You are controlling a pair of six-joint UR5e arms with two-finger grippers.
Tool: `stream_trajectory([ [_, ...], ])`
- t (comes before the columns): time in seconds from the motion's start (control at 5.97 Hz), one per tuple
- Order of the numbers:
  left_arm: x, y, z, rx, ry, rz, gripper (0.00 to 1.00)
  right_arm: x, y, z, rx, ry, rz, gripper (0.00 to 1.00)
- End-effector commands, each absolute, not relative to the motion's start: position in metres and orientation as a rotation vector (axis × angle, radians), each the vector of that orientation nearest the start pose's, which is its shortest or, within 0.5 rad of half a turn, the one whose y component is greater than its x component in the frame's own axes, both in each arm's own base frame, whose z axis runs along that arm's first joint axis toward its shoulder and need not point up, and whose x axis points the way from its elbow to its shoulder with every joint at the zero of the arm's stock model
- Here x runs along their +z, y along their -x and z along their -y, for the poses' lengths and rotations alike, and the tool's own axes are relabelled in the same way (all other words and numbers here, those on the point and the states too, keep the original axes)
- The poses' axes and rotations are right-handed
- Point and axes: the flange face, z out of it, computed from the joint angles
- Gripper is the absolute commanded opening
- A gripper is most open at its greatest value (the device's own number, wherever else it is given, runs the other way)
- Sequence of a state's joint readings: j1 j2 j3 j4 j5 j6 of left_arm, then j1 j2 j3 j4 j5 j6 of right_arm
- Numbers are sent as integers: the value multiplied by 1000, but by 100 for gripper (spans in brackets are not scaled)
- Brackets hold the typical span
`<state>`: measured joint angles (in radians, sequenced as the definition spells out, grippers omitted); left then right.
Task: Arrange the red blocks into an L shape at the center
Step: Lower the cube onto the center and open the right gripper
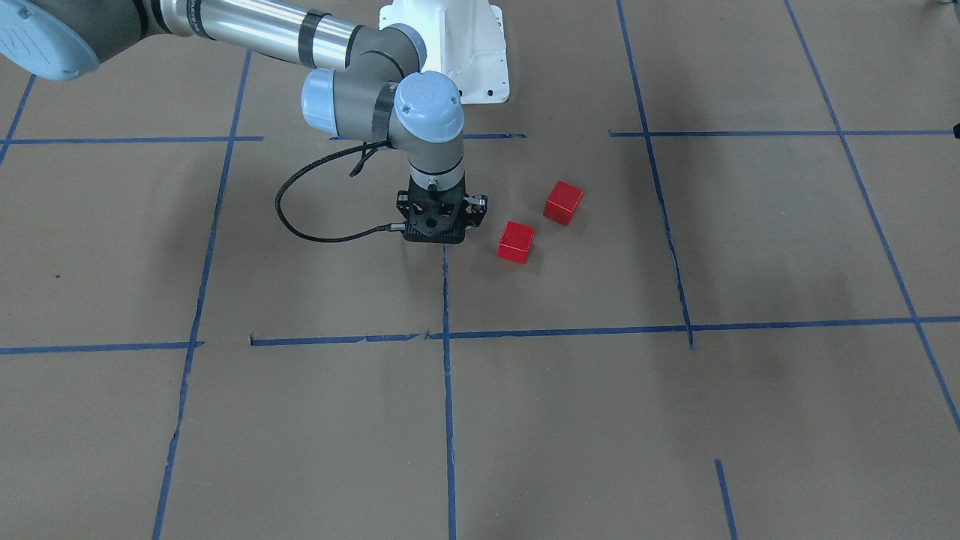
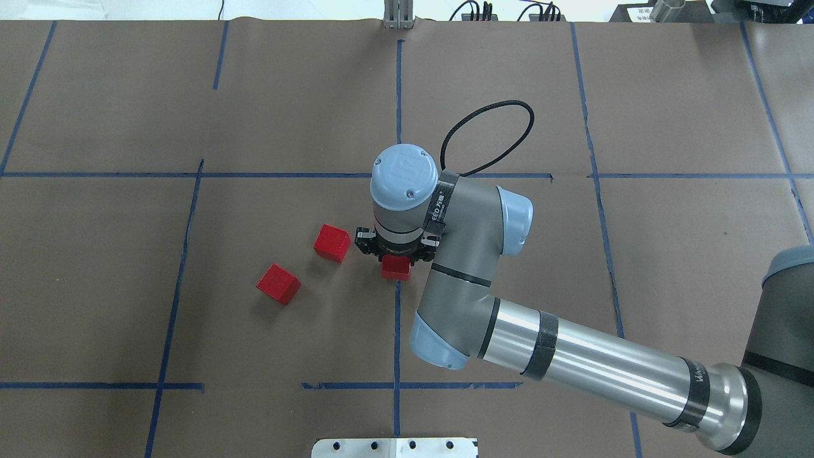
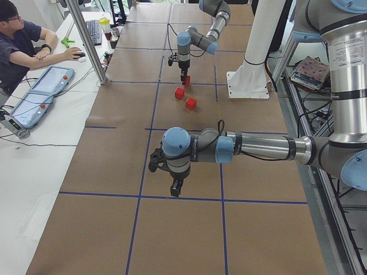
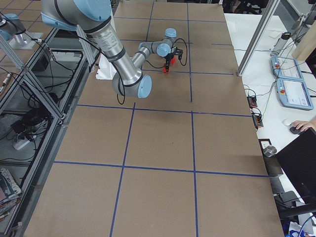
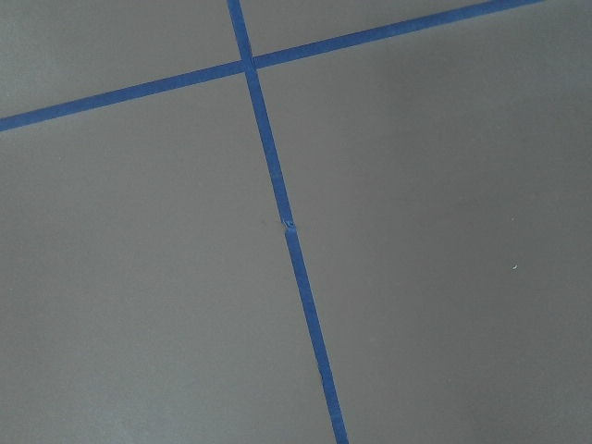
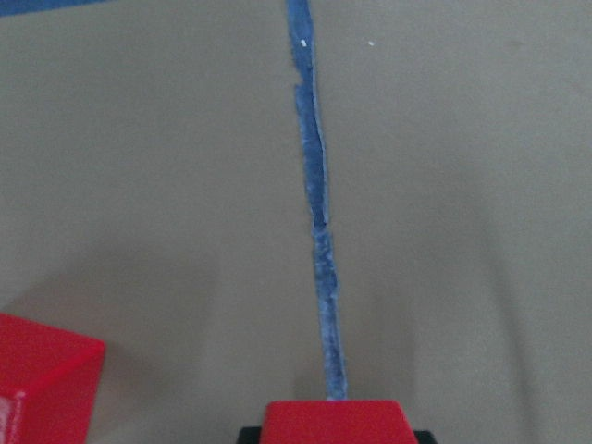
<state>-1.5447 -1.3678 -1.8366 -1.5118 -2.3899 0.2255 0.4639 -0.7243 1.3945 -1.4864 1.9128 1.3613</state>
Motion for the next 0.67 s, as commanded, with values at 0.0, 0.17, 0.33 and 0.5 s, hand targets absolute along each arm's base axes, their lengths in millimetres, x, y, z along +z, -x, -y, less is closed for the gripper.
stream_trajectory([
  [0.0, 622, 51, 407, 237, -84, -817, 100, 201, 639, 429, 103, 43, 808, 48],
  [0.17, 623, 50, 407, 237, -82, -817, 100, 205, 643, 424, 101, 24, 797, 57],
  [0.33, 623, 51, 406, 235, -81, -817, 100, 205, 645, 422, 100, 18, 794, 63],
  [0.5, 623, 50, 407, 237, -82, -817, 100, 205, 645, 422, 99, 17, 794, 66],
])
